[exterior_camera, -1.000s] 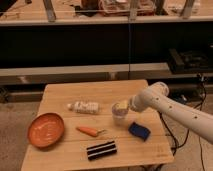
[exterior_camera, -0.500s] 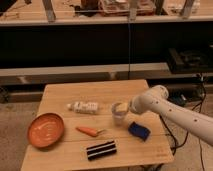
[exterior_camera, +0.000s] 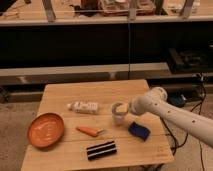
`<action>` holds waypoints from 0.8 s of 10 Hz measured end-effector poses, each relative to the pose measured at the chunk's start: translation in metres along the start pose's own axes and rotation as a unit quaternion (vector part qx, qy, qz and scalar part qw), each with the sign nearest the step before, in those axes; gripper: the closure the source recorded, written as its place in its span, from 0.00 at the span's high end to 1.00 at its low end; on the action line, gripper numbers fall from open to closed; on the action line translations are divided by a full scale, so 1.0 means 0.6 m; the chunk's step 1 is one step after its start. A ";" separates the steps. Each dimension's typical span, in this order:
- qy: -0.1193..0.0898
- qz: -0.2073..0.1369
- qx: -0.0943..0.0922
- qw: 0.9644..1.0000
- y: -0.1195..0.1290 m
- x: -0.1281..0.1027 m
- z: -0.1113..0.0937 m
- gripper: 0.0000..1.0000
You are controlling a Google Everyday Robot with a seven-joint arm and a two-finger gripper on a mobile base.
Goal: Pick up the ceramic cup
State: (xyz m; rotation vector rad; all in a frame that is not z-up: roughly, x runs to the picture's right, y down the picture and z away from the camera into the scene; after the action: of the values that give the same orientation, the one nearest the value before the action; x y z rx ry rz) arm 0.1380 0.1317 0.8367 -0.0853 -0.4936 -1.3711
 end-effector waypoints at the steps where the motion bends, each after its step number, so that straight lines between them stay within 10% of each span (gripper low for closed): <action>1: 0.000 0.001 0.002 1.000 -0.002 0.001 0.003 0.54; 4: 0.001 0.002 0.000 1.000 0.001 -0.001 0.011 0.25; 8: 0.000 -0.001 0.000 1.000 -0.005 0.013 -0.006 0.18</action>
State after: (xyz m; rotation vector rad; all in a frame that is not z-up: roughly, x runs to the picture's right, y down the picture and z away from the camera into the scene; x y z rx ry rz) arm 0.1369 0.1227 0.8354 -0.0858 -0.4930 -1.3723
